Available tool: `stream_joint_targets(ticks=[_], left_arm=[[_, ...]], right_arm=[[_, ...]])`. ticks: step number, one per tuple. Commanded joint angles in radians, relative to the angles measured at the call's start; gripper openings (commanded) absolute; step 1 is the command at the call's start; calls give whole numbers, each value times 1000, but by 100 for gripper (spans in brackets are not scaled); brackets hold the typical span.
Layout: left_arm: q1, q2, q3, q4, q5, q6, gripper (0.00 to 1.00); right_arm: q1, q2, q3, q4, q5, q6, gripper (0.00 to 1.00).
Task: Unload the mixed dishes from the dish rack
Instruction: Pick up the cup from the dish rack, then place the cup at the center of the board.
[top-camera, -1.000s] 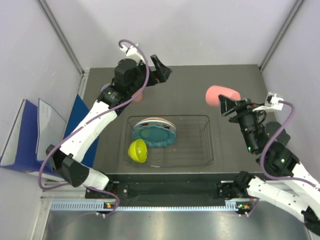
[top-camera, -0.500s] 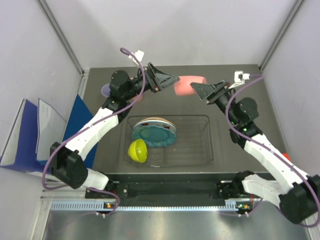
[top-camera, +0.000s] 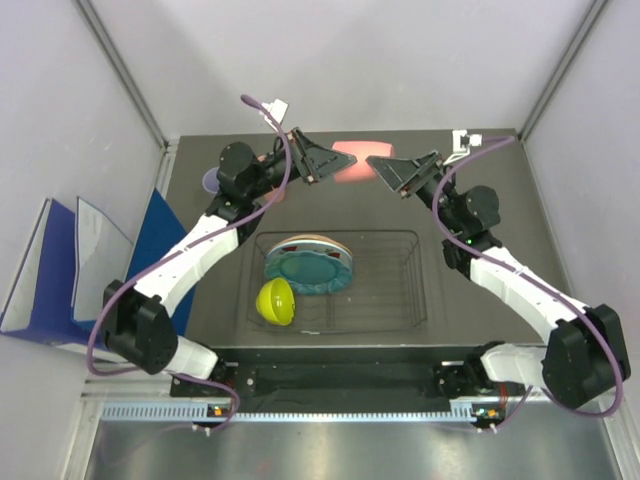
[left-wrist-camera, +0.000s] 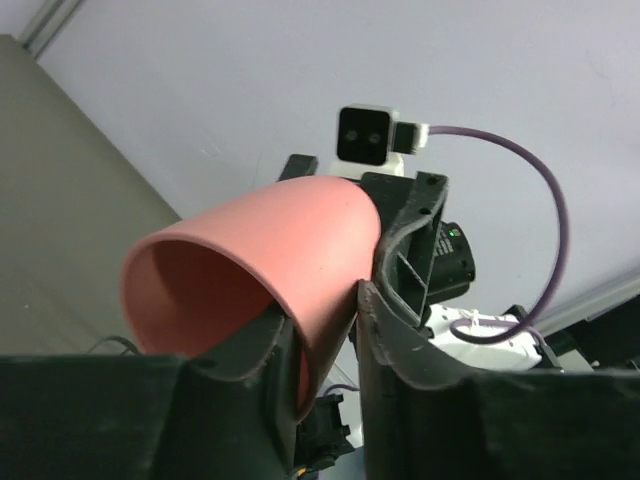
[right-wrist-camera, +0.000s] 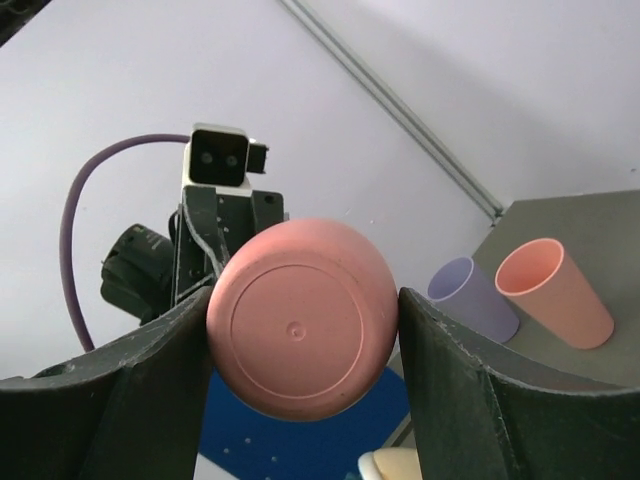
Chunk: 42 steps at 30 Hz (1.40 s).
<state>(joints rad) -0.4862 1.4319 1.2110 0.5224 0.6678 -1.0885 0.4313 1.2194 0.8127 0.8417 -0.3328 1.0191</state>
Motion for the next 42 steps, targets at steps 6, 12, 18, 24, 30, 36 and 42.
stream_joint_targets(ticks=[6, 12, 18, 24, 30, 36, 42], left_arm=[[4, 5, 24, -5, 12, 53, 0], [107, 25, 174, -362, -159, 186, 0], [187, 220, 598, -981, -576, 418, 0], [193, 519, 997, -1297, -864, 553, 0], [193, 708, 1188, -1406, -1005, 610, 0], [195, 743, 1171, -1388, -1030, 618, 0], [195, 745, 1147, -1383, -1019, 625, 0]], right_arm=[[-9, -14, 59, -59, -25, -66, 72], [9, -87, 221, -613, 281, -309, 100], [18, -116, 237, -812, 429, -384, 100], [75, -138, 214, -900, 531, -451, 100], [87, -133, 195, -911, 552, -487, 100], [96, -89, 181, -900, 542, -487, 100], [110, -51, 160, -871, 529, -468, 99]])
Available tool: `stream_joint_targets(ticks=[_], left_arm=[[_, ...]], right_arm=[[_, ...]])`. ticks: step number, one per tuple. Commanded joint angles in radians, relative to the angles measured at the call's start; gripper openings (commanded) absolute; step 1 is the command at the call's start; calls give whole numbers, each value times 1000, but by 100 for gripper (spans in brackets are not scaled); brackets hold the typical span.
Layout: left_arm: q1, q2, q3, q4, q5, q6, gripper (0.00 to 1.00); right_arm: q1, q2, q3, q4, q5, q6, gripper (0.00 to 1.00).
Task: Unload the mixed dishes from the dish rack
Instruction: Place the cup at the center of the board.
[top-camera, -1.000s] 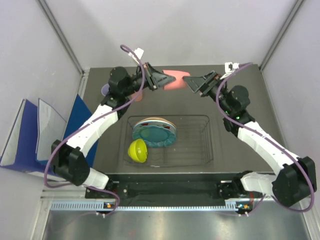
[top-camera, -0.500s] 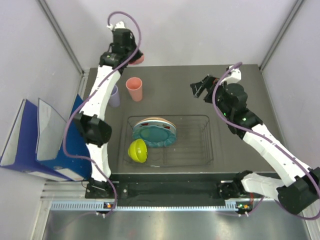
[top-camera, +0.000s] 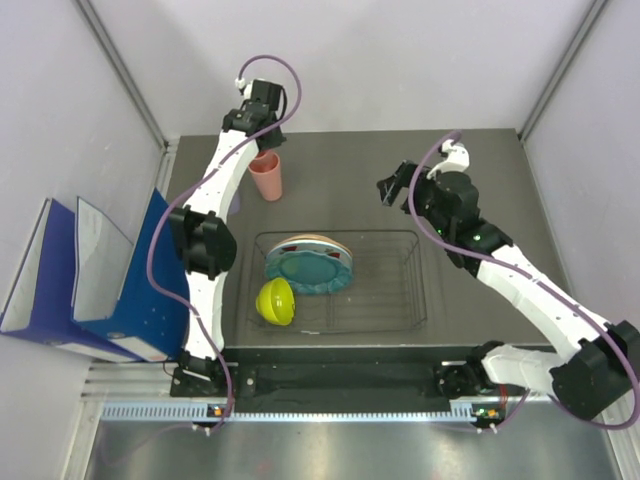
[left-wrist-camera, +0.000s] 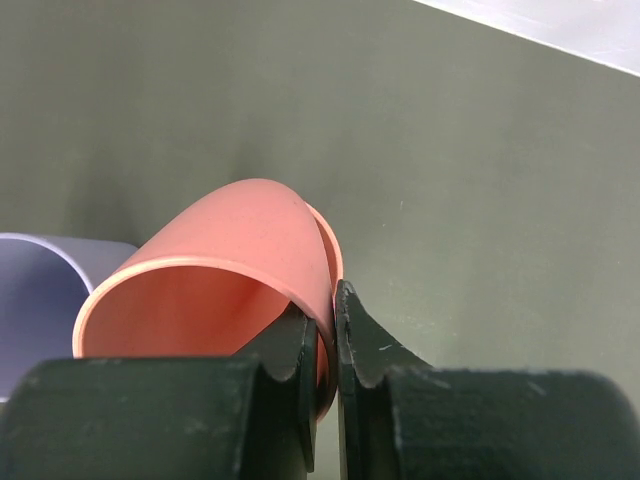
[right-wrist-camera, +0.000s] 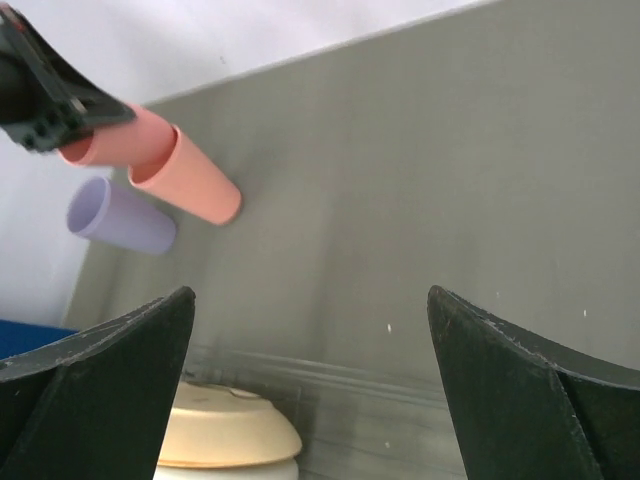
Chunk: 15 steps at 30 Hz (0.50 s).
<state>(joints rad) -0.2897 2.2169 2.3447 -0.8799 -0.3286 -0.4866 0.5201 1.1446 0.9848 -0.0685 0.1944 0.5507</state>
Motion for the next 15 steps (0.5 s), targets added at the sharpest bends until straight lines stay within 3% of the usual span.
stream_joint_targets(ticks=[1, 15], left_arm=[[-2, -43, 7, 22, -18, 23, 0], [-2, -43, -27, -31, 43, 13, 0]], right_arm=[[23, 27, -15, 44, -1, 0, 100], [40, 44, -38, 47, -9, 6, 100]])
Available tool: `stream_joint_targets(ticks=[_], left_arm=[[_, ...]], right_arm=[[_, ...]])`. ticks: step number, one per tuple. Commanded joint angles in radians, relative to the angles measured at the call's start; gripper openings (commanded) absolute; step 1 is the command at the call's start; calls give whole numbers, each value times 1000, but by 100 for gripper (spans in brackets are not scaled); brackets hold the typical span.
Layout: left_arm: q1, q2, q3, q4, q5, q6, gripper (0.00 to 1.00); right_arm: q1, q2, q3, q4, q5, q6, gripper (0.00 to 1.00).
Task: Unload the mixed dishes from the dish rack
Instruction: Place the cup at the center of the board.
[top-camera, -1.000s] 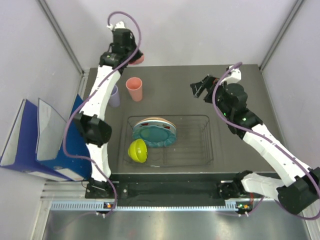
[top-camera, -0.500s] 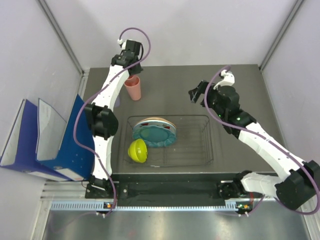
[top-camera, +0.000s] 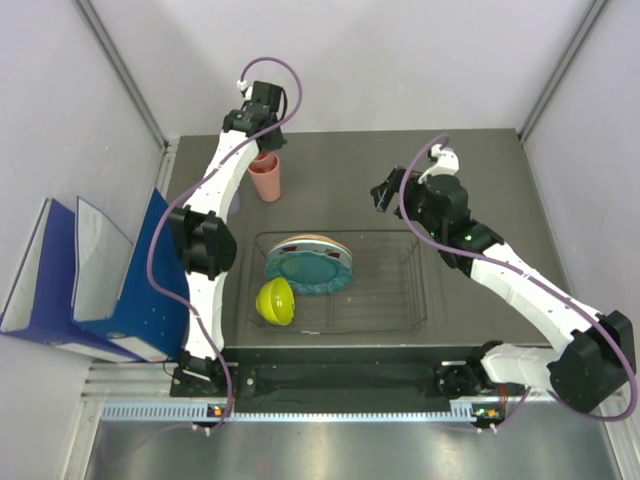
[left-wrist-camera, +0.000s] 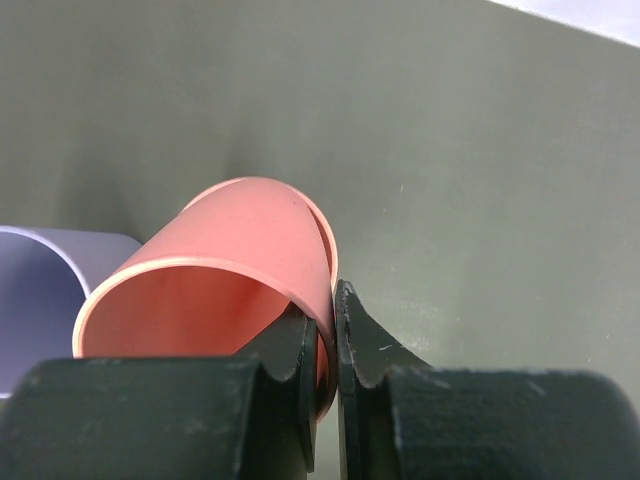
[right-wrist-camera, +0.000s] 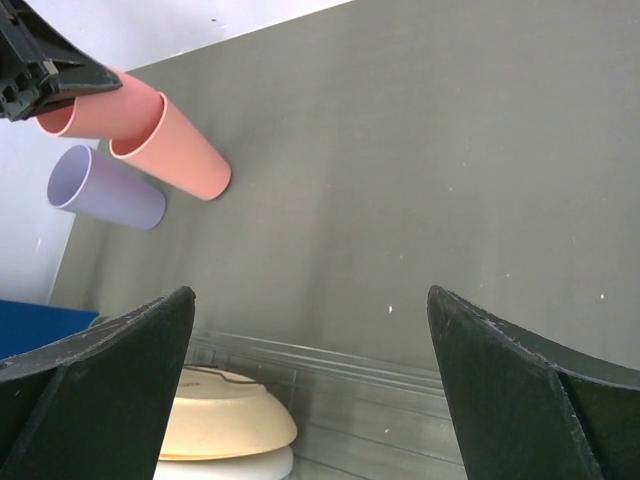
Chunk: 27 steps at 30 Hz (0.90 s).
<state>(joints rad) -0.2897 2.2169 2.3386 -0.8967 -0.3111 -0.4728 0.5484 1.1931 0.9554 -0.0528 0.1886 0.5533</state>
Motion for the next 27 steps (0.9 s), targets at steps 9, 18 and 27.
stream_joint_targets(ticks=[9, 18, 27], left_arm=[[-3, -48, -107, -24, 70, -9, 0], [-3, -68, -48, -8, 33, -23, 77], [-15, -187, -79, 120, 35, -41, 84]], right_arm=[[12, -9, -30, 45, -8, 4, 100], [10, -26, -49, 45, -6, 5, 100], [21, -43, -56, 74, 0, -4, 100]])
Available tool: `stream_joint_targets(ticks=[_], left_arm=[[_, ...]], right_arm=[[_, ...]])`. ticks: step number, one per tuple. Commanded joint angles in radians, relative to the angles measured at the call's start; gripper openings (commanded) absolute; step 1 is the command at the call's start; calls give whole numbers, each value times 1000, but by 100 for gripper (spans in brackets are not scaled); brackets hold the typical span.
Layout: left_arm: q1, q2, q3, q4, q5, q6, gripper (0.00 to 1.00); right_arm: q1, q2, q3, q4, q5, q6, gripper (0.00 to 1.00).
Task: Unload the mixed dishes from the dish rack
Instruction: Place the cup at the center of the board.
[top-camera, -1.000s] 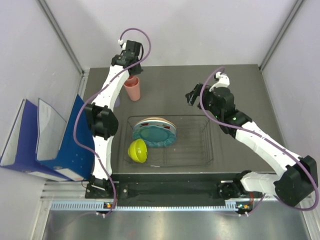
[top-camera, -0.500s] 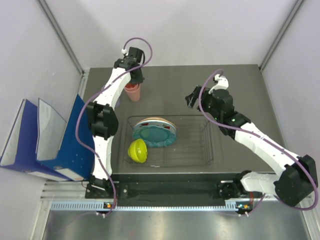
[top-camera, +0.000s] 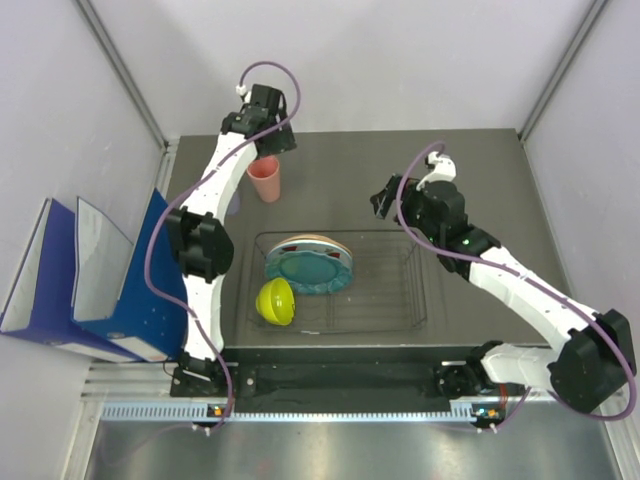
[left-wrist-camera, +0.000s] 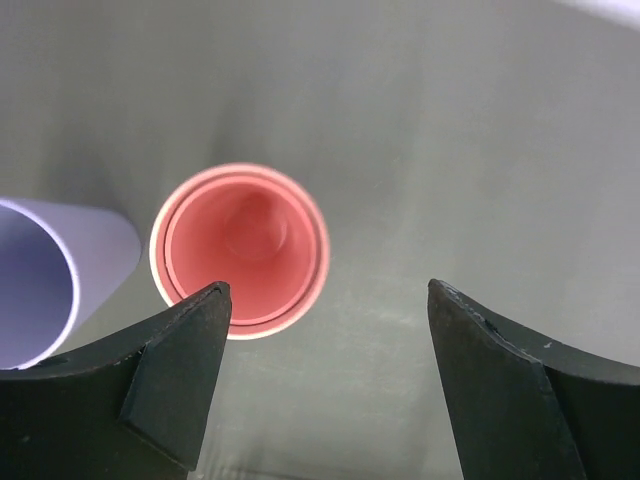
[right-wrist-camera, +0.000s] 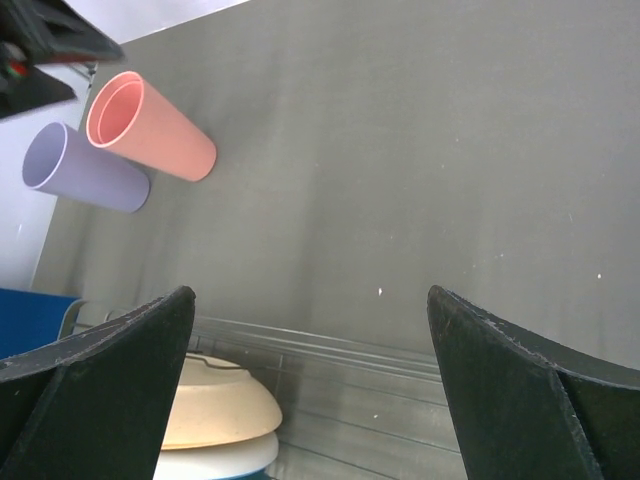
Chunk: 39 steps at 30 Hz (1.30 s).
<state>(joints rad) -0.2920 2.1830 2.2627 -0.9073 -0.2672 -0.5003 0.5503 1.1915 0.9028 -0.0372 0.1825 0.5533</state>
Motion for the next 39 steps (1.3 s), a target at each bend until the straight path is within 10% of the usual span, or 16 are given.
stream_joint_targets(ticks=[1, 9, 14, 22, 26, 35, 39], left_arm=[[-28, -179, -21, 158, -4, -12, 85], [-300, -423, -146, 252, -252, 112, 87], [-577, -662, -494, 300, -519, 118, 99], [-977, -922, -724, -3, -975, -265, 99], [-1065, -933, -744, -342, -997, -687, 99], [-1075, -957, -890, -505, -796, -983, 99], [-1076, -915, -898, -574, -715, -1038, 74]], right_arm=[[26, -49, -5, 60, 11, -10, 100], [57, -124, -13, -3, 109, -59, 100], [66, -229, -70, -41, 161, -64, 100], [73, -346, -166, -124, 216, -56, 100], [73, -394, -196, -144, 236, -43, 100], [89, -463, -222, -202, 276, -32, 100], [89, -461, -232, -202, 273, -30, 99]])
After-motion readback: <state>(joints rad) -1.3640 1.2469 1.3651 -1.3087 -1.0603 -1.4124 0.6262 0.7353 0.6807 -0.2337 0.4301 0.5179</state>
